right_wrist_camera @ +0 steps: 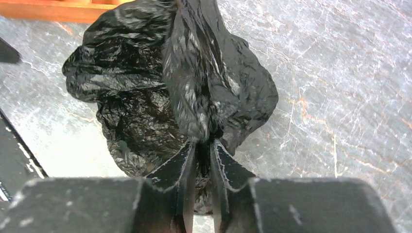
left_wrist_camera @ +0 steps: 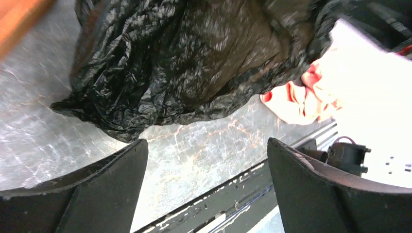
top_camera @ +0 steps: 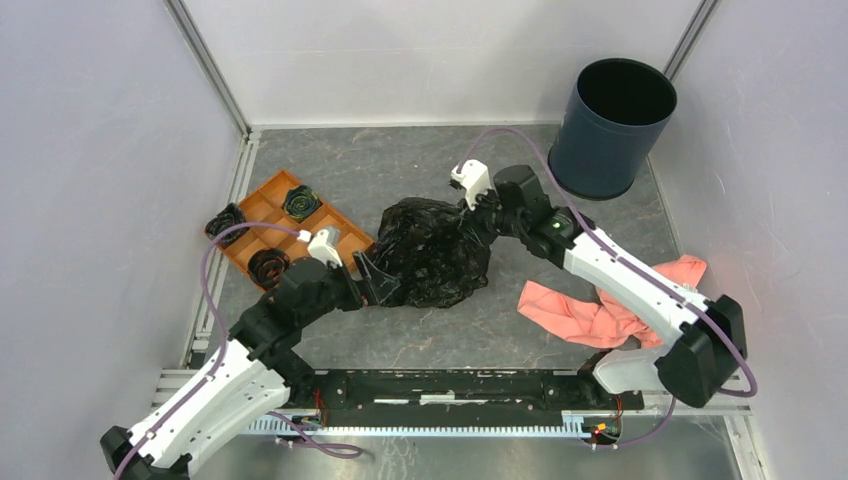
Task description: Put the trash bags into the trash bin
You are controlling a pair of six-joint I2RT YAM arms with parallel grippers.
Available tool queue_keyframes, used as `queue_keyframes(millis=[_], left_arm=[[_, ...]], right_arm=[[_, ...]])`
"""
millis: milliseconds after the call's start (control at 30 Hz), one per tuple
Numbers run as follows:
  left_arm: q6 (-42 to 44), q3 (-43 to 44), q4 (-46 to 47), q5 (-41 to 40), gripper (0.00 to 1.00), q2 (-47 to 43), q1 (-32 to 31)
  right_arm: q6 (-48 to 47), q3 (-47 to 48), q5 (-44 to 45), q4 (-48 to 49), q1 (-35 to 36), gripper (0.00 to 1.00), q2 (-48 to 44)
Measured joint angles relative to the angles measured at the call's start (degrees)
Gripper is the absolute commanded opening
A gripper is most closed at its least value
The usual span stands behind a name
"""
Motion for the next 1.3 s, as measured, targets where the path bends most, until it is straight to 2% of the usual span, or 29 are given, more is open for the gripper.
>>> queue_keyframes(millis=[67,133,200,267,367,400,567,767,867,1033,1100,1200,1300], left_arm=[[0.5,4.2,-3.6,-2.8,1.0,0.9,-0.1],[1.4,9.2,-6.6,-6.8,1.0,2.4,-0.2],[2.4,14.0,-8.0,-11.3,1.0,4.1,-0.2],[3.5,17.1,-8.0,-15.1,1.0,5.8,-0.2],[5.0,20.4,-7.7,-19.0,1.0,9.0,-0.1],[5.4,21.8,-7.5,-19.5,1.0,11.0,0.0],[8.2,26.2,-2.3,-17.9,1.0,20.8,2.3],[9.0,24.7,2.7,-10.1,1.0,27.4,11.7],[9.2,23.1,4.9,-6.7,0.96,29.4,14.6],[9.2,18.8,8.6,-1.9,0.89,31.2,15.0],[9.2,16.2,9.7,-0.4,0.86,31.1,15.0],[8.4,11.1,10.9,1.8,0.85,30.4,15.0],[7.3,6.9,11.1,3.6,0.84,28.7,14.9]], right_arm=[[-0.1,2.2,-0.4,-1.1,0.0,0.34,2.6],[0.0,4.1,0.2,-2.4,0.0,0.46,5.4],[0.9,5.1,2.6,-4.1,0.0,0.65,7.6],[1.9,5.4,5.7,-5.8,0.0,0.78,8.5],[3.5,5.0,9.2,-8.2,0.0,0.95,8.0],[4.1,4.2,9.7,-8.1,0.0,0.98,6.8],[6.8,-4.8,10.8,-6.8,-0.1,0.98,-4.9],[12.9,-19.8,8.9,1.7,-0.2,0.98,-20.5],[15.4,-27.7,5.7,7.5,-0.4,0.98,-23.9],[17.3,-36.9,0.1,14.9,-2.7,0.97,-23.4],[18.4,-39.7,-2.6,18.2,-4.5,0.9,-23.1],[20.4,-44.4,-7.5,25.5,-7.2,0.75,-22.9],[22.5,-48.8,-11.9,32.7,-9.3,0.65,-22.2]])
